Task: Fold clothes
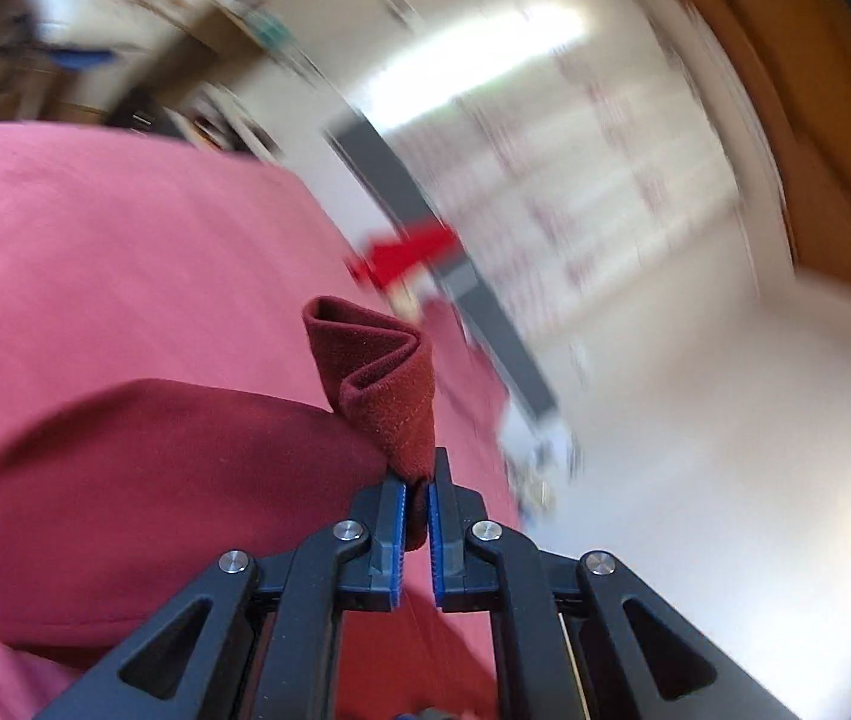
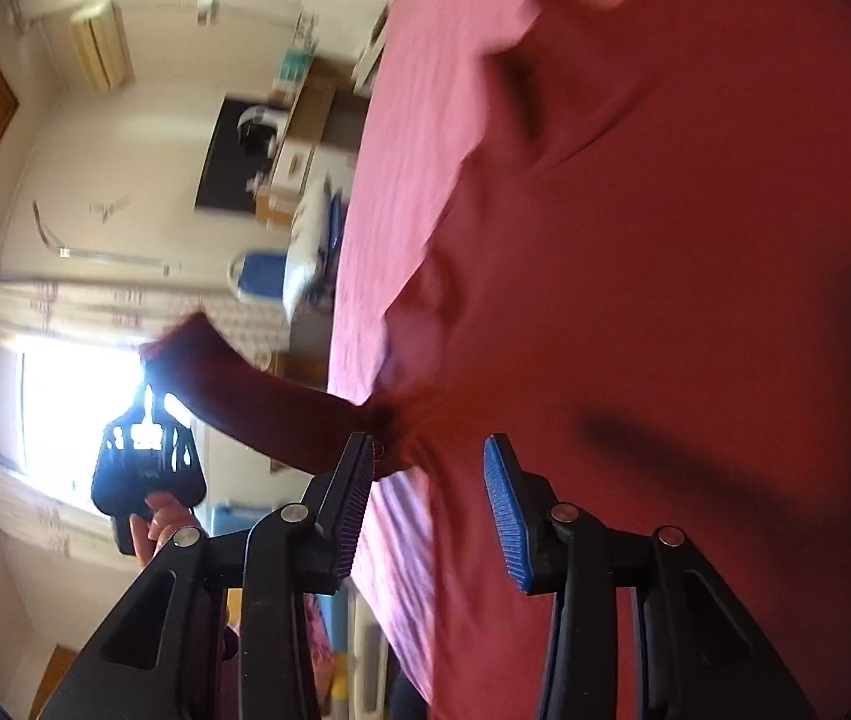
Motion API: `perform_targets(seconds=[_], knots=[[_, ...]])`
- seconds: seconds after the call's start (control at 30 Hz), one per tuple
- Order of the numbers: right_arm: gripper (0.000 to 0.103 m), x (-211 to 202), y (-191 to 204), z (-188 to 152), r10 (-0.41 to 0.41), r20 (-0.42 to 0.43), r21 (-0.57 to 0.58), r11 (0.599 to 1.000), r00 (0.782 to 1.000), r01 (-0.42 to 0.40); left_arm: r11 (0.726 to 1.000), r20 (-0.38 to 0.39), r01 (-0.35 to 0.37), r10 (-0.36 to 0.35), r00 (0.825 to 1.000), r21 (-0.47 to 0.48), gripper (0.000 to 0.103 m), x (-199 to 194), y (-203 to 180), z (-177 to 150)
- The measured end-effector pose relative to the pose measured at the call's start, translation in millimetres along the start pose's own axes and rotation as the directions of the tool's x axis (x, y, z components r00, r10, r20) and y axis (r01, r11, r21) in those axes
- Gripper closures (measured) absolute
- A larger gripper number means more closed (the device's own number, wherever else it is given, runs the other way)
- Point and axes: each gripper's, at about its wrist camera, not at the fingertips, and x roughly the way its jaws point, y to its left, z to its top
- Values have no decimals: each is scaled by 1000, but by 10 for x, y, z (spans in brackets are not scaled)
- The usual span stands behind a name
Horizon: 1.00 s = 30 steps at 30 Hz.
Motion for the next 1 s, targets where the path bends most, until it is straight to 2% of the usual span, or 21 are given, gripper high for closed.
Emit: perform_targets(seconds=[0.1,0.17,0.23,0.3,0.37,0.4,0.43,0.47,0.6,0.67,0.73,0.77,0.9,0.93,0.97,1.0], knots=[[61,-669,-251,-80,-38,81,25,999,996,36,999,-161,1,6,987,44,99,856,-281,-564],[60,-1031,-438,-140,-62,129,61,997,990,55,996,-279,-40,61,958,81,95,1414,-374,-1064],[59,-1299,-607,-184,-85,160,92,993,983,71,989,-395,-98,136,908,114,90,1892,-349,-1529],[59,-1448,-711,-204,-104,171,99,991,980,88,982,-460,-127,178,870,140,89,2068,-360,-1877],[58,-1597,-814,-224,-122,181,106,989,976,104,974,-518,-153,219,827,166,81,2229,-373,-2219],[57,-1647,-848,-223,-130,180,99,989,975,114,972,-528,-141,220,820,186,78,2248,-407,-2307],[56,-1653,-853,-206,-136,178,86,989,974,123,968,-540,-107,216,814,226,70,2236,-504,-2417],[56,-1643,-846,-185,-141,178,71,989,974,131,969,-542,-81,199,816,234,65,2158,-543,-2432],[55,-1467,-742,-29,-143,171,8,990,975,143,967,-551,20,127,825,252,57,1823,-674,-2449],[55,-1321,-673,74,-145,160,-18,989,976,149,947,-482,-41,198,854,318,57,1526,-532,-2308],[55,-1105,-598,213,-179,149,-43,981,972,187,920,-404,-133,288,868,369,57,1259,-321,-2178],[55,-1006,-574,280,-189,141,-57,978,972,199,905,-369,-180,329,869,384,57,1144,-206,-2119],[56,-618,-582,504,-277,98,-85,955,956,285,864,-303,-315,445,843,392,57,803,302,-1876],[58,-517,-603,546,-299,85,-85,948,950,306,862,-295,-315,445,846,396,57,705,437,-1739],[59,-439,-620,569,-316,79,-80,943,946,322,859,-288,-310,443,849,407,57,671,473,-1735],[60,-376,-635,580,-330,76,-73,939,941,335,841,-276,-306,455,847,446,57,654,448,-1746]])
